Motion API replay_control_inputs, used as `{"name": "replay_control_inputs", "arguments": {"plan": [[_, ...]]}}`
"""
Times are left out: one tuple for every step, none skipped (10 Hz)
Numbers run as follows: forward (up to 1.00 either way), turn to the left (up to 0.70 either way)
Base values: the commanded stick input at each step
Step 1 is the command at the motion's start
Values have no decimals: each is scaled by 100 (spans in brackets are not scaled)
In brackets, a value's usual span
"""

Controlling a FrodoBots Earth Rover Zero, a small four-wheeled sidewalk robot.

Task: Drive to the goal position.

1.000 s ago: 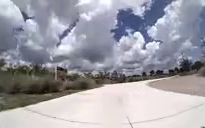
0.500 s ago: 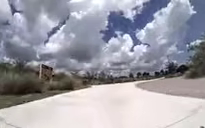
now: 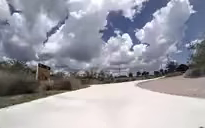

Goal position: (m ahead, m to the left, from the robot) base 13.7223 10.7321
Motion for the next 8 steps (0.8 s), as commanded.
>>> {"name": "replay_control_inputs", "arguments": {"plan": [[70, 0], [70, 0], [70, 0], [70, 0], [70, 0], [70, 0], [70, 0], [70, 0]]}}
